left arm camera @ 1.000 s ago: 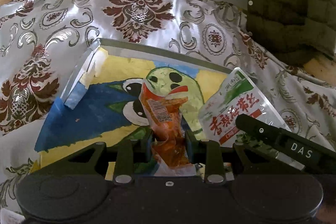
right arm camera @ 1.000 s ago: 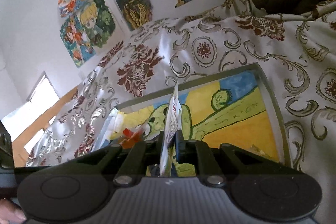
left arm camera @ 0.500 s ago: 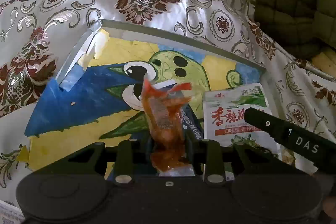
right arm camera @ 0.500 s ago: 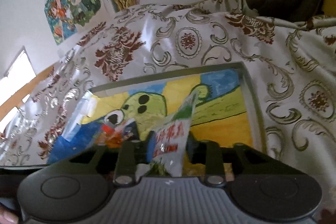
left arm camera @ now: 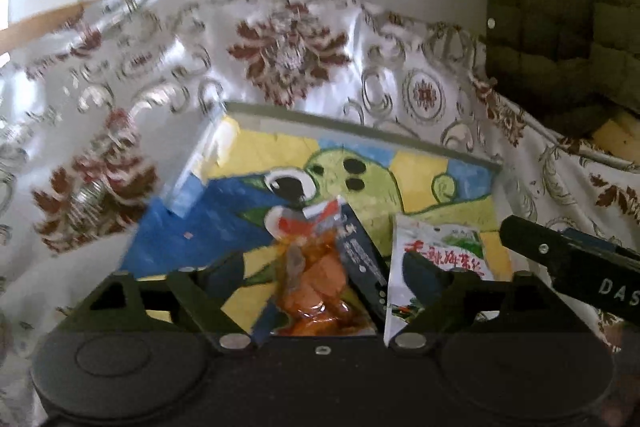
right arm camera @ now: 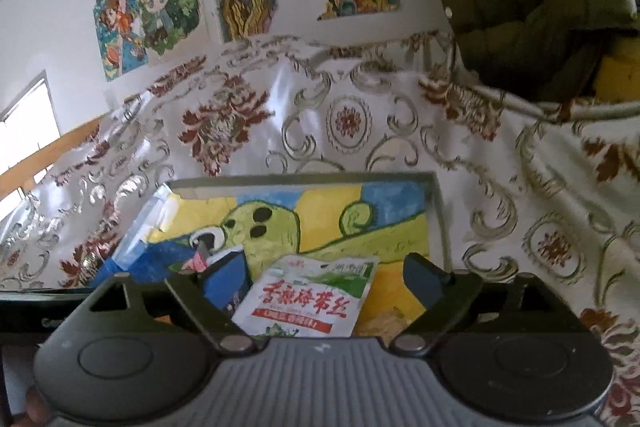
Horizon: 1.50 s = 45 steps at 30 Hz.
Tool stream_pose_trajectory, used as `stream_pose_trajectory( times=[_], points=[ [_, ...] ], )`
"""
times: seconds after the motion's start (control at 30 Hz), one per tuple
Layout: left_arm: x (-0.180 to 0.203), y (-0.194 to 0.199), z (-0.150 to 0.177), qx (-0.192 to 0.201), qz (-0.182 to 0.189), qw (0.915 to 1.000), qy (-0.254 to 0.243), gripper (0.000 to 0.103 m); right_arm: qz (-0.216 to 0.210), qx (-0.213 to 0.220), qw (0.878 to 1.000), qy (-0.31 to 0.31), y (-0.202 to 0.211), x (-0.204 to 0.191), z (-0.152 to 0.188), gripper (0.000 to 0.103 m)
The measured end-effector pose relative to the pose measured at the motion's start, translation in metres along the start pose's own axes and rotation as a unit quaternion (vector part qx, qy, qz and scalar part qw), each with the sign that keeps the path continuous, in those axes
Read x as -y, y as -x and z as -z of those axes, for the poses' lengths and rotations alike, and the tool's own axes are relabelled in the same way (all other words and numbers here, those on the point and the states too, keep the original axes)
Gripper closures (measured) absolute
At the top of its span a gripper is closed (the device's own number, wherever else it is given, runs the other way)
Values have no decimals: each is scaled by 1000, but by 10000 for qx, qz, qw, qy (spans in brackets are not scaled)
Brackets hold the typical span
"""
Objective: Organize snacks
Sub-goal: 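Carry the candy bag with left tool while right tool carries the seaweed packet into the tray, then open both tools over the tray and withdraw them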
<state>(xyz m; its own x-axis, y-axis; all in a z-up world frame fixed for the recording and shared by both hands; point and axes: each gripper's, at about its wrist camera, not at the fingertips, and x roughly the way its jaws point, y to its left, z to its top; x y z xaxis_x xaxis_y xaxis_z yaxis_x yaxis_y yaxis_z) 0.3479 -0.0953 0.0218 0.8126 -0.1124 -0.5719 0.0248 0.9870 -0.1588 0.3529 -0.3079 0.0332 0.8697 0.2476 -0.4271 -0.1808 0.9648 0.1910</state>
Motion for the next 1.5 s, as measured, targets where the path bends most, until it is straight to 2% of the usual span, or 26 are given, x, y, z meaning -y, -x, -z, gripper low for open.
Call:
stream_pose_trajectory(
  times=[0.1,0.23,0.47,0.8,1.03,1.5],
  points=[
    [-4,21,-2,160,-48,9998,97,1,6,128,9999,27,16,-3,-5,2],
    [-10,54,1,383,-124,9989,220,1,-35,319,9994,136,43,-9,-8,0],
    [-24,113,20,582,-571,9962,306,1,-66,571,9981,205,100,-25,-2,0],
    [-35,192,71,816,-1113,9904,-66,1,-47,750,9966,338,170,-50,31,0],
    [-43,223,109,731,-1356,9881,38,1,72,611,9977,285,196,-57,61,0],
    [-65,253,174,265,-1494,9876,400,1,137,87,9987,488,224,-71,119,0]
  ],
)
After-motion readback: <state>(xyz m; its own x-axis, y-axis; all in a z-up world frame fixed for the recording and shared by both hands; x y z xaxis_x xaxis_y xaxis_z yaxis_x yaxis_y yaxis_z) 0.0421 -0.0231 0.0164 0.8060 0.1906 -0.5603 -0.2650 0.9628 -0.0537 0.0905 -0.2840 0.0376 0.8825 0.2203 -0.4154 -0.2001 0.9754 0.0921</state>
